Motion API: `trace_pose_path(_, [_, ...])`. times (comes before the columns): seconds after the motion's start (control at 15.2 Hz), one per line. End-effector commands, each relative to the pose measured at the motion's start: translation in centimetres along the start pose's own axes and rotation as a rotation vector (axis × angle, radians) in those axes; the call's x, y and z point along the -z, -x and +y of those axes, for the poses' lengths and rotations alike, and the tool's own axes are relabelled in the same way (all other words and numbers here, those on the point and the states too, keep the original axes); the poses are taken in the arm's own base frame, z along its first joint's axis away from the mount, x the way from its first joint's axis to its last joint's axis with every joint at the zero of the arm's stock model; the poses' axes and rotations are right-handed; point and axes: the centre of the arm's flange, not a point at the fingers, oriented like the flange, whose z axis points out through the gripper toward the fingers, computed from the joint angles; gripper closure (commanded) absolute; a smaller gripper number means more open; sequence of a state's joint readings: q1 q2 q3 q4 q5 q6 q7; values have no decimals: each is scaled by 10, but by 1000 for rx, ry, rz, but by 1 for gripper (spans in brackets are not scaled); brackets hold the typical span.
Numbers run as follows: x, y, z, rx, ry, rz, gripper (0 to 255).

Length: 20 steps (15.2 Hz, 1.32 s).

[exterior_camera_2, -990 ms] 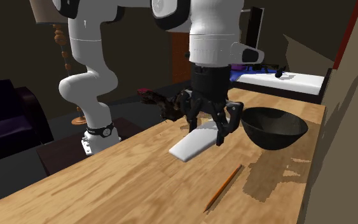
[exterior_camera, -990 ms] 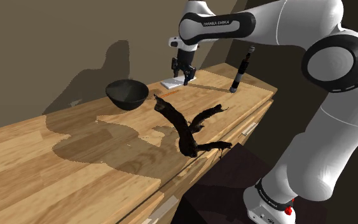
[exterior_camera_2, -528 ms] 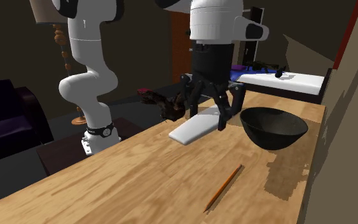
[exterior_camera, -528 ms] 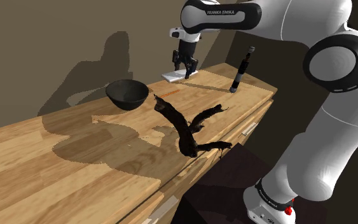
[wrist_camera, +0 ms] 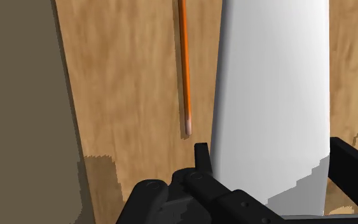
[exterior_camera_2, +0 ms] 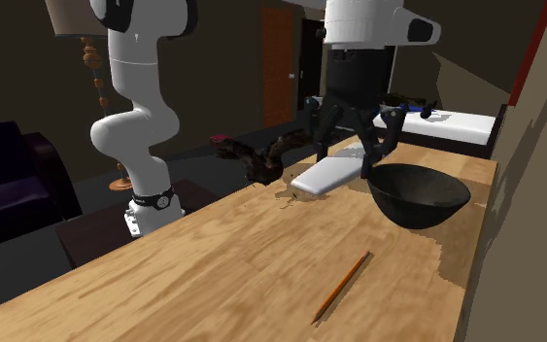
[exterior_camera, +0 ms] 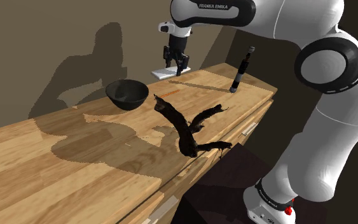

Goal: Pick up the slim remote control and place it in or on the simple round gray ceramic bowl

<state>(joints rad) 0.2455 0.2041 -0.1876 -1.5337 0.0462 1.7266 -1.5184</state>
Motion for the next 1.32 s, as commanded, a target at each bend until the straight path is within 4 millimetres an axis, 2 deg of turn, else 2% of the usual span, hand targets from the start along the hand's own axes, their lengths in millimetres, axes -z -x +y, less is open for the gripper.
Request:
trace_pose_path(0.0, [0, -26, 9, -1, 0, 0, 255])
trace_pose_path(0.86, [1, -188, 63, -1, 0, 0, 255])
trace_pose_path(0.92, [1, -197, 66, -1, 0, 0, 255])
trace_pose_path(1.25, [-25, -197, 67, -1, 0, 0, 255])
